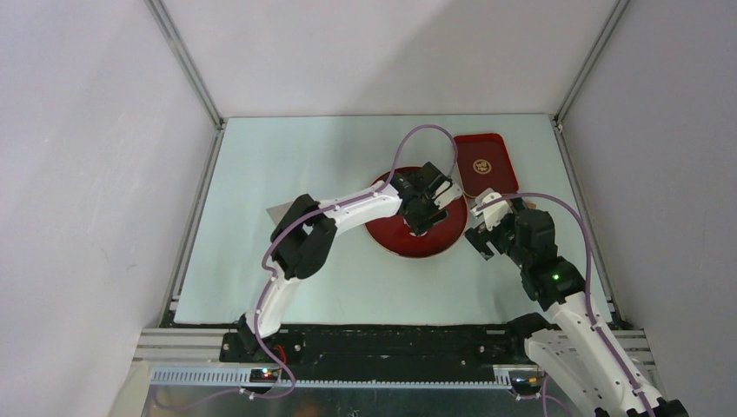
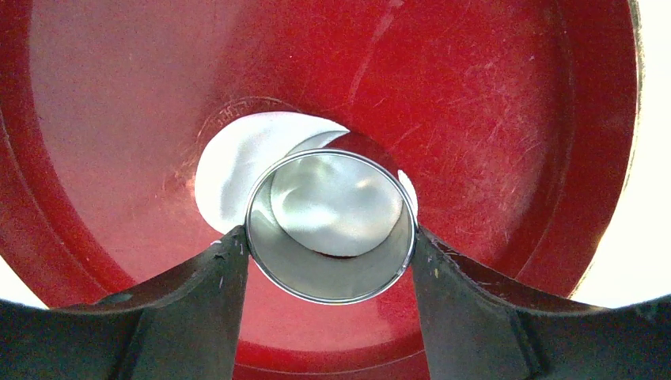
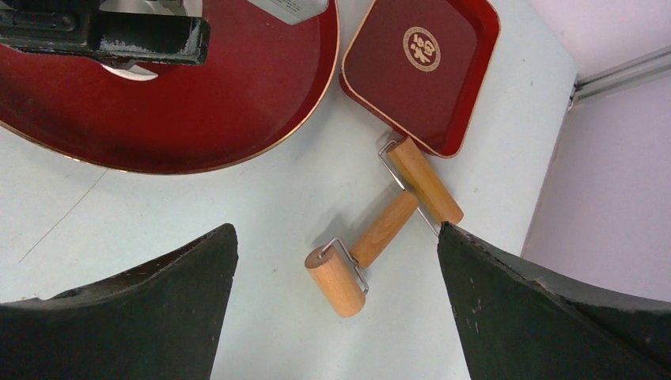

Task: Roll out the dumpling wrappers from the dough

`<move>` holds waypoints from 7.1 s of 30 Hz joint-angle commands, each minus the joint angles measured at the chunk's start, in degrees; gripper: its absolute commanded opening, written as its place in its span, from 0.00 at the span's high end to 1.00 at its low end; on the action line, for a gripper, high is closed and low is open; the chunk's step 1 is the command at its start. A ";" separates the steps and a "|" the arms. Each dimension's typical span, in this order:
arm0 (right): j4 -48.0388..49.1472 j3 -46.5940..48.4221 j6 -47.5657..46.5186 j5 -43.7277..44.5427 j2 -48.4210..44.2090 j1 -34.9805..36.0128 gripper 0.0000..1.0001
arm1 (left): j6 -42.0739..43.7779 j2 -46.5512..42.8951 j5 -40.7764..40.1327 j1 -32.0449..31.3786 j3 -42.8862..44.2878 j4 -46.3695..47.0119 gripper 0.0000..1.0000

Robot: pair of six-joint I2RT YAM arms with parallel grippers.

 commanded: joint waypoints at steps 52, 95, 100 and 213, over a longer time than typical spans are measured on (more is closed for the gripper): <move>2.04 2.13 2.37 -3.04 6.48 2.86 0.01 | -2.34 -8.70 5.37 3.81 0.88 -2.34 0.00; 1.05 35.11 29.85 1.10 62.54 15.27 0.04 | -25.45 -22.20 -5.20 28.82 -27.92 18.83 0.02; 0.55 35.09 29.85 2.71 63.19 15.75 0.05 | -25.78 -23.46 -5.24 29.01 -29.64 20.63 0.02; -31.59 65.48 9.86 -4.93 92.89 10.82 0.66 | -23.69 -20.55 -10.77 18.97 -34.45 30.51 0.08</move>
